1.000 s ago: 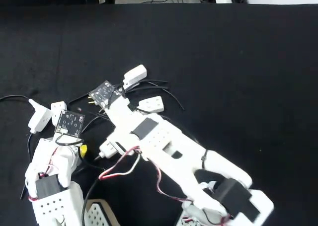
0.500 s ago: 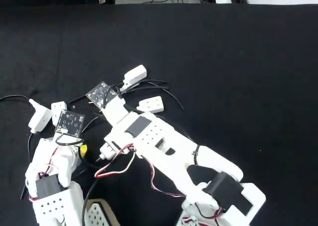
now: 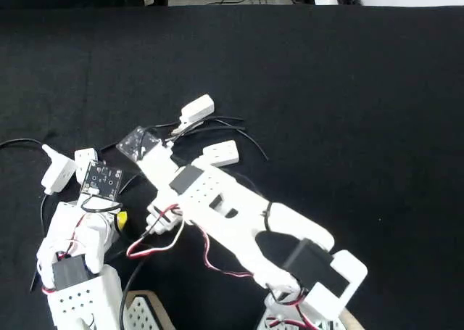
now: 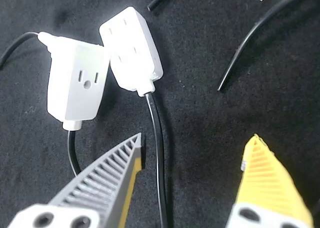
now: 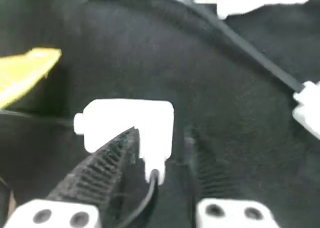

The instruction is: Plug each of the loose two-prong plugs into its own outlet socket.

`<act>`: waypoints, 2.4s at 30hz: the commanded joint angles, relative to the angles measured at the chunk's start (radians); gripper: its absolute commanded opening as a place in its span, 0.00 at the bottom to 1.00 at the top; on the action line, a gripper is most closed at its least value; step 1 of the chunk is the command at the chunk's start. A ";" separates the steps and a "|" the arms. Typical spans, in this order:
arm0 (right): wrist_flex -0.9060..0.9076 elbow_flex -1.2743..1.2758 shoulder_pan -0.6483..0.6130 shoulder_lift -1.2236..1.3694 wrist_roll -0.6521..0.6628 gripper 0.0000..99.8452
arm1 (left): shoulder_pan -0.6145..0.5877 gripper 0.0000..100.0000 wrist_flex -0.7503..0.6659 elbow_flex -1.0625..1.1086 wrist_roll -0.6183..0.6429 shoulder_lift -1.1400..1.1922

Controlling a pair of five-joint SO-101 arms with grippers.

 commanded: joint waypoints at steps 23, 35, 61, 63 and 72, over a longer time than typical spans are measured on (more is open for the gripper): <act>0.270 0.050 0.767 -0.570 0.180 0.04 | 0.168 0.31 0.061 -0.085 -0.002 0.003; 0.091 -0.045 0.896 -0.268 0.255 0.04 | 0.527 0.32 0.035 -0.260 0.049 0.244; 0.054 -0.048 0.893 -0.208 0.258 0.04 | 0.458 0.04 -0.184 -0.691 -0.011 1.321; 0.054 -0.048 0.893 -0.208 0.258 0.04 | 0.348 0.03 -0.138 -0.694 -0.012 1.172; 0.057 -0.048 0.891 -0.208 0.258 0.04 | -0.171 0.03 -0.018 -0.987 -0.201 1.211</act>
